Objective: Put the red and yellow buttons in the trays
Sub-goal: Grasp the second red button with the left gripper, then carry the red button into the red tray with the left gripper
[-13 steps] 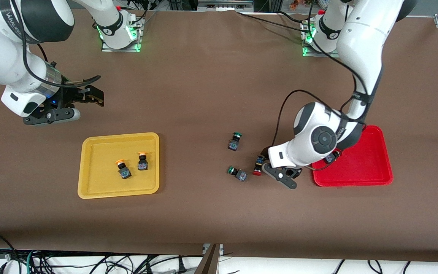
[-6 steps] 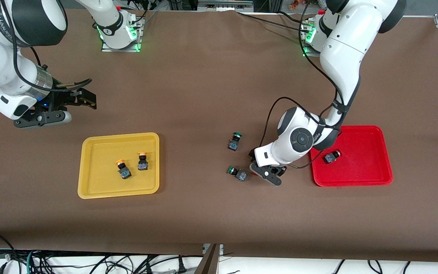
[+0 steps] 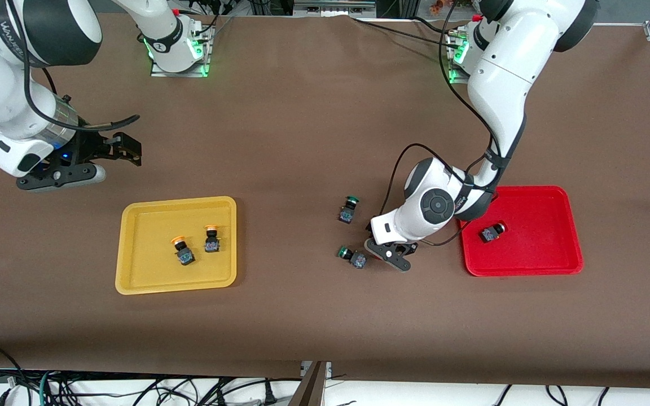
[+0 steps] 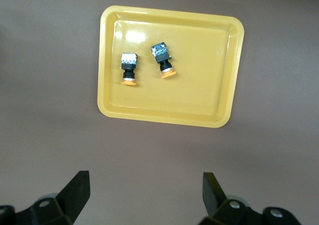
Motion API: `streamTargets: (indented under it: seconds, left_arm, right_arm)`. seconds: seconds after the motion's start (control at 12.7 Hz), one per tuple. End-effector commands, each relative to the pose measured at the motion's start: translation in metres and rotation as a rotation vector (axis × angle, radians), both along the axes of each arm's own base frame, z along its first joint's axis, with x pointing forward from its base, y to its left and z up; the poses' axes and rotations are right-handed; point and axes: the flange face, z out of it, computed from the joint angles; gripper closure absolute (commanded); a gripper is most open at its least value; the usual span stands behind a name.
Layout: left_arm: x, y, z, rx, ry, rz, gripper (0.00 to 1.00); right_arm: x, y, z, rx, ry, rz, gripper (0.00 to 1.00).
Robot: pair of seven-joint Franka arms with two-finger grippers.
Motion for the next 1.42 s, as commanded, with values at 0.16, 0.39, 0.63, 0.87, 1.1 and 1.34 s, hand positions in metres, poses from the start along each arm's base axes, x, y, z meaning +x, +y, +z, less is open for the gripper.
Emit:
streamTargets:
  seconds: [0.16,0.39,0.63,0.87,1.1,1.34]
  left_arm:
    - [0.011,0.013,0.031,0.015,-0.033,0.01,1.0]
    - [0.013,0.049,0.095,0.077,0.069,0.015,1.0]
    - [0.01,0.126,0.133,0.13,0.234,-0.025,1.0]
    - [0.026,0.242,0.127,0.068,0.247,-0.229,1.0]
    - [0.031,0.34,0.086,-0.01,0.223,-0.397,1.0]
    - [0.036,0.391,0.078,0.133,0.179,-0.531,1.0]
  right_arm:
    - [0.005,-0.002,0.017,-0.01,-0.031,0.006,0.0]
    - [0.013,-0.008,0.022,-0.006,-0.052,-0.002,0.0]
    - [0.019,-0.004,0.016,-0.025,-0.063,-0.006,0.0]
    - [0.02,-0.007,0.016,-0.027,-0.066,-0.01,0.0]
    - [0.02,-0.008,0.016,-0.027,-0.066,-0.012,0.0]
    - [0.02,-0.007,0.016,-0.025,-0.066,-0.01,0.0]
